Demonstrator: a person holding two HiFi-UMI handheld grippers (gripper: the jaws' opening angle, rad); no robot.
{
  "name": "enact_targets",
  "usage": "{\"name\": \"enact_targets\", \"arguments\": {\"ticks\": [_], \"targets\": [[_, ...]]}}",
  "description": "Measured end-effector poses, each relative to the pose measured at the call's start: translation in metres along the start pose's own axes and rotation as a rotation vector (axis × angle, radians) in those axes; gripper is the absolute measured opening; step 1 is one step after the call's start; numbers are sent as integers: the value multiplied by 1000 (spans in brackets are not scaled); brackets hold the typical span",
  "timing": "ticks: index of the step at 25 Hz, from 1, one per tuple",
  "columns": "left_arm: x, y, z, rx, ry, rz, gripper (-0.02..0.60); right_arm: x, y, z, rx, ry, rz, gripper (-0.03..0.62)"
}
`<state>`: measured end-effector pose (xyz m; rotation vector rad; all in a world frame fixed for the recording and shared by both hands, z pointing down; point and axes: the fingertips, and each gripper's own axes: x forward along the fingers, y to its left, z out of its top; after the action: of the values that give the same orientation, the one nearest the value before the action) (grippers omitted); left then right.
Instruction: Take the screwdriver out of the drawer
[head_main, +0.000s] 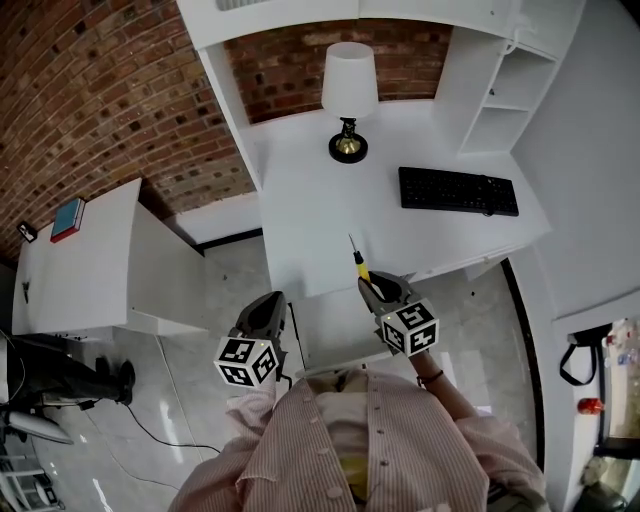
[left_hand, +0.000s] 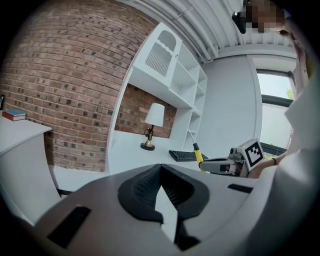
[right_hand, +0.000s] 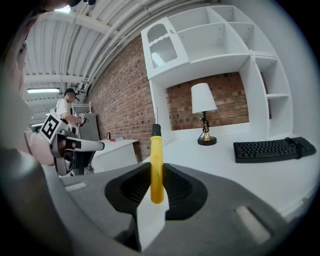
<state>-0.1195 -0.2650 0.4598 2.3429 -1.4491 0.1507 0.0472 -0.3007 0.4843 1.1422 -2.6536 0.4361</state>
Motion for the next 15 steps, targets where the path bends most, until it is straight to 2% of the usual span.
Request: {"name": "enact_targets", "arguments": {"ticks": [6,15], "targets": [[-1,5,16,3,-47,26,-2,-9,-14,21,60,-84,-59,77],[-6,13,43,53,-105,94,-2,-27,-37,54,102,-201,-140,77]]}}
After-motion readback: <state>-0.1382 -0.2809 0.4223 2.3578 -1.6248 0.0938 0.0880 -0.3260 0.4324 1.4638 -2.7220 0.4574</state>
